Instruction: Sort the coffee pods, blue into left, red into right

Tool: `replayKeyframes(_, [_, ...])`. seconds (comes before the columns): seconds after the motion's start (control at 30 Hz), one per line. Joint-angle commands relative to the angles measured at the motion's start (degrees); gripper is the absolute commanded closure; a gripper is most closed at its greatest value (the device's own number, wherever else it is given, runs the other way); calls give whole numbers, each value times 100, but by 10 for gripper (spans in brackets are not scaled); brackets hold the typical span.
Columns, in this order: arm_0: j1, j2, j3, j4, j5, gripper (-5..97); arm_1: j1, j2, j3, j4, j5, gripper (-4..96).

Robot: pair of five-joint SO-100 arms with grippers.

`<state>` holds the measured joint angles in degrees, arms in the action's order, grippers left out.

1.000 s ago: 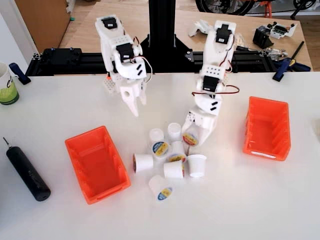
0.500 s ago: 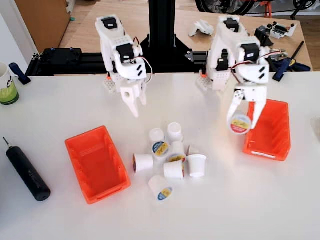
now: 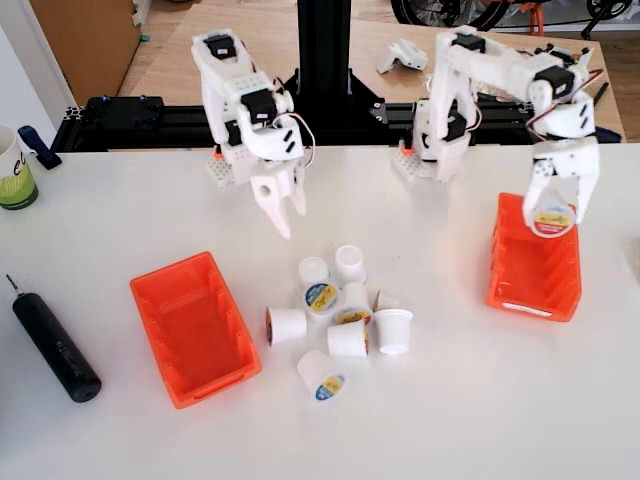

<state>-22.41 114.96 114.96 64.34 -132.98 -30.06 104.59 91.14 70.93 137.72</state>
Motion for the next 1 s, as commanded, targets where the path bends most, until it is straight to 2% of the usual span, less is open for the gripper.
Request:
replayKeyframes(0.0, [-158,114,-220,-70,360,623,299,562,-9,360,-431,540])
replayKeyframes(0.1, [-176,185,-167,-53,404,616,765,615,141,123,-1081,472])
replayKeyframes(0.2, [-114,176,-167,-62,378,618,773,615,387,-185,-896,489])
replayKeyframes(0.23, [-88,141,-167,-88,404,620,914,615,387,-193,-1020,498])
replayKeyframes(0.3, [-9,105,-141,-185,483,621,1670,615,387,-53,-1477,503])
replayKeyframes(0.33, [53,105,-97,-334,492,622,2145,615,396,-44,-1854,498])
replayKeyframes(0.4, [290,-88,26,-1143,413,627,3041,580,589,-352,-2461,500])
replayKeyframes(0.47, [589,-694,-158,-1767,229,631,3718,554,914,-712,-2637,503])
replayKeyframes(0.57, [1020,-1037,-211,-2145,-334,627,4333,554,1433,-1160,-2584,510])
replayKeyframes(0.67, [1063,-1450,-334,-2672,-466,630,4729,554,1529,-1099,-2408,561])
replayKeyframes(0.77, [1046,-1740,-598,-2443,-615,631,4843,554,1529,-1230,-2628,557])
replayKeyframes(0.87, [984,-1705,-606,-1872,-984,631,4843,554,1547,-1239,-2628,548])
replayKeyframes(0.97, [905,-1652,-949,-932,-976,627,4808,510,1547,-1468,-2725,541])
